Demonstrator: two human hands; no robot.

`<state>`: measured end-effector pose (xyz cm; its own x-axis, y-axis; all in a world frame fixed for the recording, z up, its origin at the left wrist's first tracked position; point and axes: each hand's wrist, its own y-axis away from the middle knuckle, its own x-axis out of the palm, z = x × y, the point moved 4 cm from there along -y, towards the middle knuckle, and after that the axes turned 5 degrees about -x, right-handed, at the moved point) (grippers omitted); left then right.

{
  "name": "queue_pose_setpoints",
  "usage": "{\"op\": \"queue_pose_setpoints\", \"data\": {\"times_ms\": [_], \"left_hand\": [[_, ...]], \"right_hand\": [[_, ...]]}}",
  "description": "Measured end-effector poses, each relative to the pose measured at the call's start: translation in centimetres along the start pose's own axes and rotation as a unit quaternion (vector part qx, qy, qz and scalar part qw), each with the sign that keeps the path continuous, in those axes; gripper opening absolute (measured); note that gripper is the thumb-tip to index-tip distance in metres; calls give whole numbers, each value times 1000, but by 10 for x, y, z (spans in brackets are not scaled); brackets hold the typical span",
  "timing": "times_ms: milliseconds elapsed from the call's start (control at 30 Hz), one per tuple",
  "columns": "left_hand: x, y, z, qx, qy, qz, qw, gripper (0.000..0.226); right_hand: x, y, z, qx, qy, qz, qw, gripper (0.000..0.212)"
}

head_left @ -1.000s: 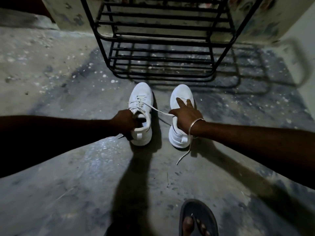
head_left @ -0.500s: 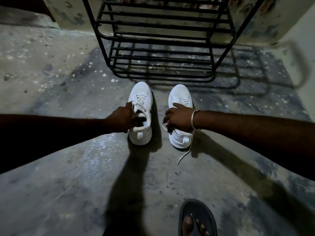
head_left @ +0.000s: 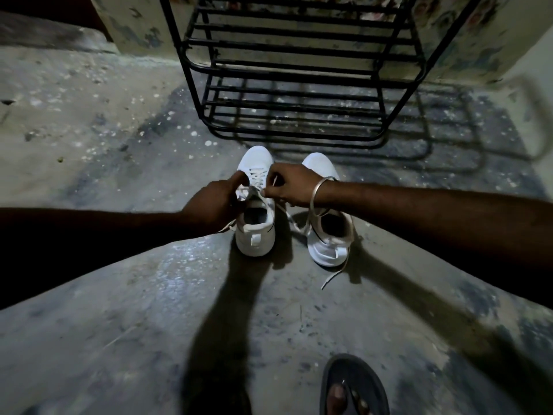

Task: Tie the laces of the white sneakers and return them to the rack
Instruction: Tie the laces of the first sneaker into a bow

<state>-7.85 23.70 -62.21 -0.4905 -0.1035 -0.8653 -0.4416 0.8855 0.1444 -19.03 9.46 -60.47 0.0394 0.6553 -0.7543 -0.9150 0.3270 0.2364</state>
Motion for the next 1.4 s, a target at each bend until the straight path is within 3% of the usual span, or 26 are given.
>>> {"op": "queue_pose_setpoints", "data": {"times_ms": [100, 167, 367, 533, 633, 733, 800, 933, 1067, 1233, 1300, 1400], "left_hand": [[-2, -2, 0, 10, 3, 5, 1000, 21], [-4, -4, 1, 3, -3, 14, 1000, 18], [-14, -12, -7, 2, -73, 49, 996, 33], [-18, -16, -11, -136, 70, 99, 983, 41], [-23, -17, -14, -144, 144, 119, 972, 40], [-33, -17, -16, -123, 168, 110, 972, 28], [-42, -18, -9, -131, 186, 102, 968, 29], [-60, -17, 0, -154, 216, 104, 959, 26], [-83, -28, -5, -149, 188, 85, 967, 22], [-105, -54, -11, -115, 112, 85, 983, 13], [-108, -62, -15, -107, 79, 95, 987, 12], [-110, -72, -31, -51, 47, 86, 994, 12]], "right_hand": [[12, -7, 5, -3, -16, -23, 1000, 28], [15, -9, 13, -30, 5, -28, 999, 19], [16, -10, 17, -26, 8, -44, 999, 16], [15, -8, 13, -26, 13, -48, 998, 21], [13, -10, 15, -29, 3, -67, 997, 11], [14, -13, 12, 41, -117, -89, 988, 5], [16, -12, 7, 106, -238, -73, 963, 19], [12, -6, 7, 136, -377, -30, 916, 19], [-3, -11, 14, 79, -343, -66, 934, 17], [-27, -16, 20, -15, -331, -123, 936, 32], [-31, -14, 31, -93, -264, -102, 955, 27], [-21, -10, 57, -201, -59, -20, 977, 31]]}}
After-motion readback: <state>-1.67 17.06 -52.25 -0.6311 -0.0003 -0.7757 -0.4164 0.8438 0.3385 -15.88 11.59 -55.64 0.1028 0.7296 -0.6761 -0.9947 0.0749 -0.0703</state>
